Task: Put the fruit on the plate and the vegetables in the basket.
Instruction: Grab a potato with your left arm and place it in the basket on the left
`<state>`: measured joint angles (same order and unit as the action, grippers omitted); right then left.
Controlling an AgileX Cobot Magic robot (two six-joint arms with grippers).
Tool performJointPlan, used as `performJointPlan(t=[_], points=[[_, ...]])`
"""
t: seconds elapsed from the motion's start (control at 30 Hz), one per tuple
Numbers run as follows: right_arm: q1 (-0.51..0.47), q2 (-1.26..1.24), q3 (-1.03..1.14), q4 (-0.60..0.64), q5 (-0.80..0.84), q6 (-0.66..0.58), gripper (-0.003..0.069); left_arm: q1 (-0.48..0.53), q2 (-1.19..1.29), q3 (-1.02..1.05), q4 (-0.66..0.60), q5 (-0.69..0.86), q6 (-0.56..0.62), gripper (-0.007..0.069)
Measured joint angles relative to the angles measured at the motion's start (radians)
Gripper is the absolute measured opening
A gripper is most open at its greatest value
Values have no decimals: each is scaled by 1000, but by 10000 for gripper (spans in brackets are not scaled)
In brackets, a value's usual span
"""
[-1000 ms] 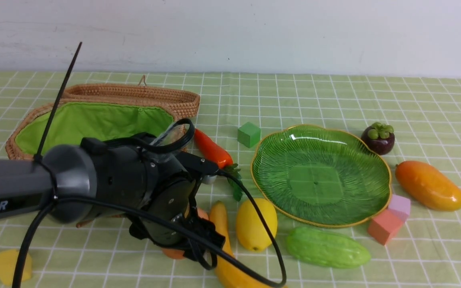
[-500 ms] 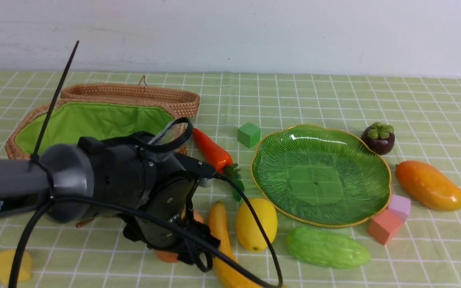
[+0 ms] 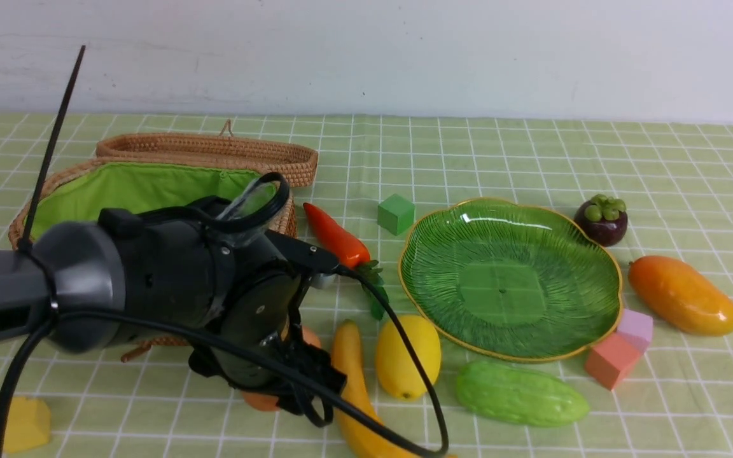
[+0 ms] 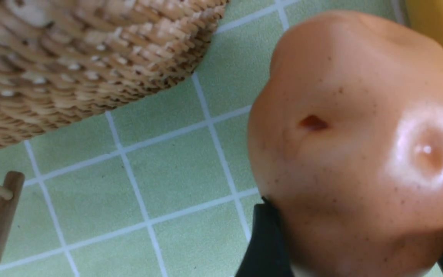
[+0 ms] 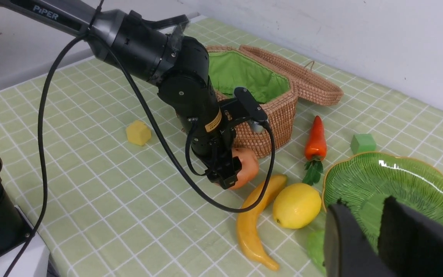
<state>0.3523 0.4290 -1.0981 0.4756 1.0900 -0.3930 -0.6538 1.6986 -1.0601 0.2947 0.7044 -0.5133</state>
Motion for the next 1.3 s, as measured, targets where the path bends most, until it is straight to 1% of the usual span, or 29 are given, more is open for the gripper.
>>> performJointPlan(t=[1.0, 1.3], points=[[0, 0, 0, -13, -1, 1, 181, 0, -23, 0, -59, 81, 118, 514], [0, 0, 0, -14, -1, 1, 181, 0, -167, 0, -225, 163, 279, 514]])
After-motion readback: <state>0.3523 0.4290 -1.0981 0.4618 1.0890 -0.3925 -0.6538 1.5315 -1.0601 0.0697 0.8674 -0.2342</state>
